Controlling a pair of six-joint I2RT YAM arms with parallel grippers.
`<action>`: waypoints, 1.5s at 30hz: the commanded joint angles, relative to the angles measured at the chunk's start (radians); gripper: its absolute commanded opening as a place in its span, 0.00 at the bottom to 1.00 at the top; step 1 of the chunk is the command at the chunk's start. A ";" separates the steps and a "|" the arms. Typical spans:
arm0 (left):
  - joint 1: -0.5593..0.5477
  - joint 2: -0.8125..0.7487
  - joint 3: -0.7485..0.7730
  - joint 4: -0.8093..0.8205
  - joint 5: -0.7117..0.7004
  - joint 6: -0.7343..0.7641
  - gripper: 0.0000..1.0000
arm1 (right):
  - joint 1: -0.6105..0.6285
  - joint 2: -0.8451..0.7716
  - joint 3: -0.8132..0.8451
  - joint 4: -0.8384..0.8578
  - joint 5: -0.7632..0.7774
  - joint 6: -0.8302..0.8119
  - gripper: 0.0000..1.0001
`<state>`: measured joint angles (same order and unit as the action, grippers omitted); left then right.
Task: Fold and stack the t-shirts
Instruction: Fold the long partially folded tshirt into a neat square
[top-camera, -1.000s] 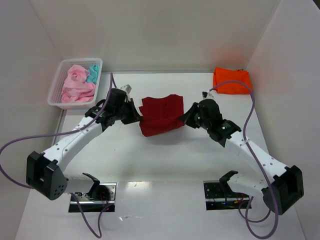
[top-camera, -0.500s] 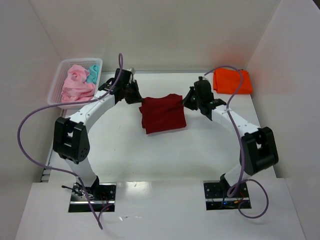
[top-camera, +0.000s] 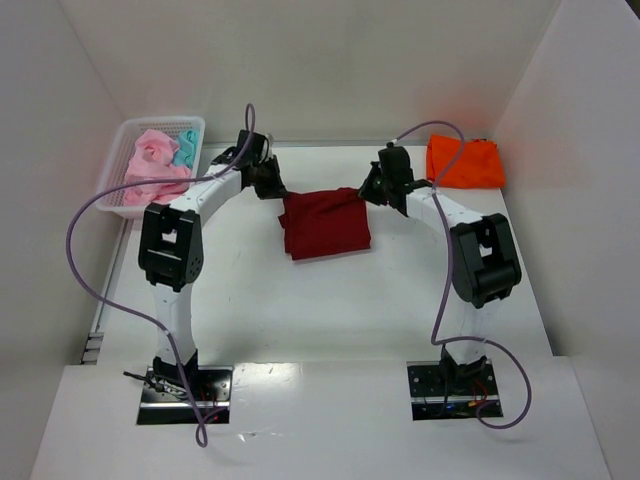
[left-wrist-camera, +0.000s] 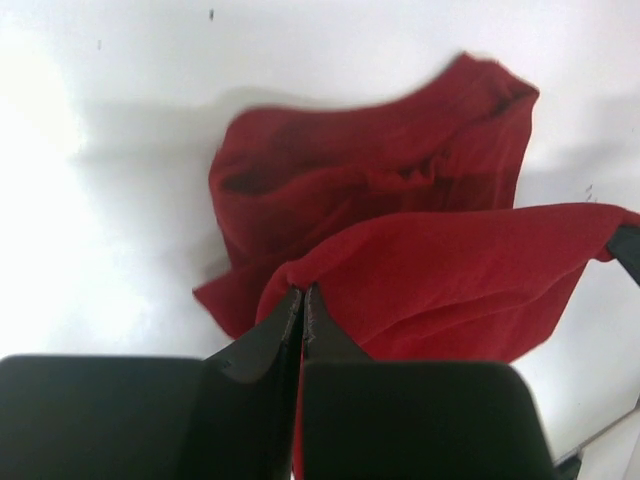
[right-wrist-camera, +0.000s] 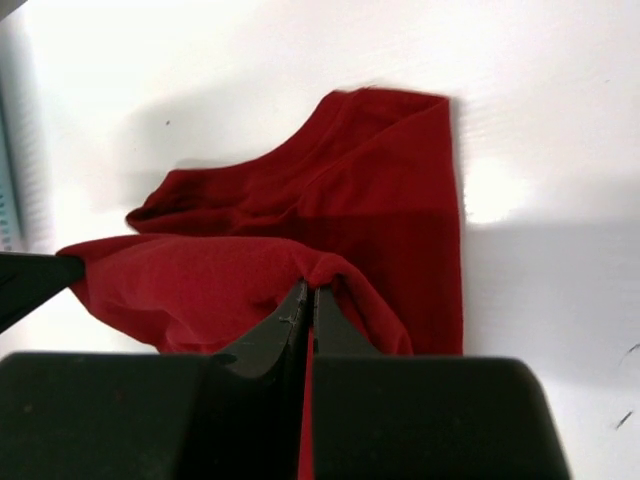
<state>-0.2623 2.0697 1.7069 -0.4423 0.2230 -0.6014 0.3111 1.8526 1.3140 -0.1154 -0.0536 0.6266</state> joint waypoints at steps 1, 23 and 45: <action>0.024 0.044 0.085 0.019 0.029 0.026 0.00 | -0.023 0.040 0.077 0.066 0.018 -0.036 0.00; 0.086 0.110 0.234 0.030 0.096 0.140 0.75 | -0.043 0.114 0.254 0.065 0.014 -0.114 0.65; 0.009 0.187 0.192 0.195 0.365 0.097 0.34 | -0.043 -0.003 -0.192 0.177 -0.155 -0.007 0.06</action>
<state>-0.2619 2.2189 1.8286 -0.2920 0.5636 -0.4854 0.2741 1.9343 1.1736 0.0288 -0.2394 0.5995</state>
